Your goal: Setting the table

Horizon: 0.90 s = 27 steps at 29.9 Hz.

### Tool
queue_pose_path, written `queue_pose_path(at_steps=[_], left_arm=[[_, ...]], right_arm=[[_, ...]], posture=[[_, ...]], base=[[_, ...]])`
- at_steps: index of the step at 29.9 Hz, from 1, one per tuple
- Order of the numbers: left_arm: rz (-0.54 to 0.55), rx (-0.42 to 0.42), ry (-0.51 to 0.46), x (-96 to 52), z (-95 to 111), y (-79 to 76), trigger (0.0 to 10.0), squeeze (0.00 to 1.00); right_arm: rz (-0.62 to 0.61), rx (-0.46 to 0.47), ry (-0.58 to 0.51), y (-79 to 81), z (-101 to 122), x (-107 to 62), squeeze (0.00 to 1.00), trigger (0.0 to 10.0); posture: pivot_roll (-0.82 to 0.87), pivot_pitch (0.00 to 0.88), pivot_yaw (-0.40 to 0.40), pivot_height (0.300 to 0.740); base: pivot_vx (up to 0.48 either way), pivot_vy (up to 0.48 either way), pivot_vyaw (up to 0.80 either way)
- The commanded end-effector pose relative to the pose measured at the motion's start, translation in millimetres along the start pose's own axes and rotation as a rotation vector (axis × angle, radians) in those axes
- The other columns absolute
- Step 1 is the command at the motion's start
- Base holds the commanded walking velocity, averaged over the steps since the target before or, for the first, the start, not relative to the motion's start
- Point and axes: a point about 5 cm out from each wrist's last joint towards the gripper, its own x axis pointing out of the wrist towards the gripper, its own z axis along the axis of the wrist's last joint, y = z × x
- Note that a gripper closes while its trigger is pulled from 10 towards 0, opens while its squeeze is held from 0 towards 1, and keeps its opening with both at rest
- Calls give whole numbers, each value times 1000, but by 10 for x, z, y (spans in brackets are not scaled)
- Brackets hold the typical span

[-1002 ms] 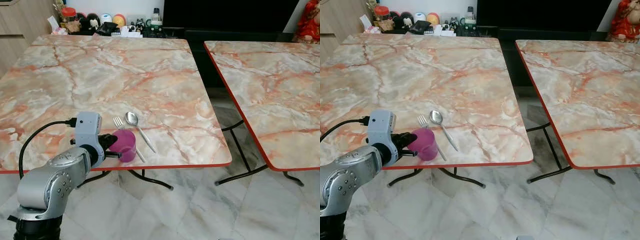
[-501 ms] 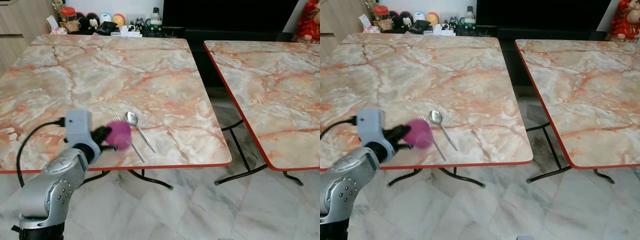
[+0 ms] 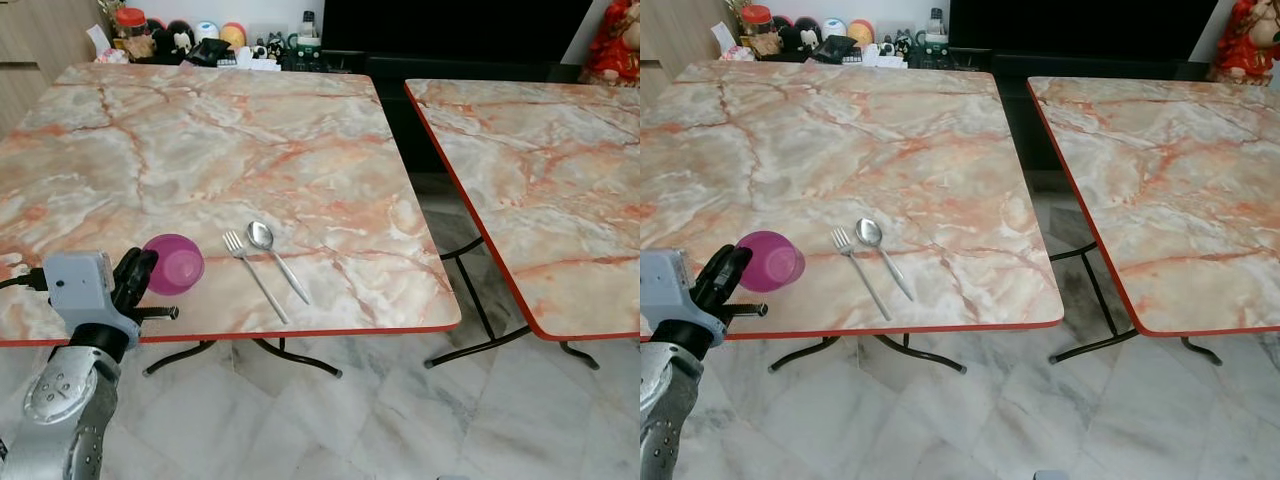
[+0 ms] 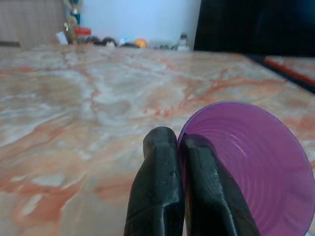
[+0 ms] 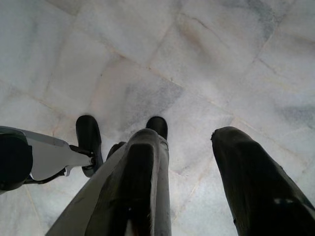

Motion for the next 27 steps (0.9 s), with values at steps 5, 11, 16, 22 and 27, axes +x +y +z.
queue_pose_path(at_steps=[5, 11, 16, 22, 27], left_arm=[[-54, 37, -55, -20, -102, -342, 0, 0], [-128, 163, -126, -9, -32, -338, 510, 0], [-162, 343, -149, -37, -54, -174, 10000, 0], [-185, 485, -145, -110, -189, -30, 10000, 0], [-142, 495, -132, -132, -267, 40, 10000, 0]], right_arm=[[-14, -21, 18, -78, -53, -20, 0, 10000], [-16, -33, 18, -96, -42, -19, 0, 10000], [-15, -31, 18, -97, -41, -19, 0, 10000], [-33, -11, 11, -103, -45, -21, 0, 10000], [-50, 3, 16, -99, -65, -24, 0, 10000]], posture=[[141, 141, -104, 740], [150, 140, -105, 740], [145, 138, -96, 740], [156, 132, -85, 740], [139, 122, -70, 740]], base=[[0, 0, 0], [0, 0, 0], [0, 0, 0], [0, 0, 0], [0, 0, 0]])
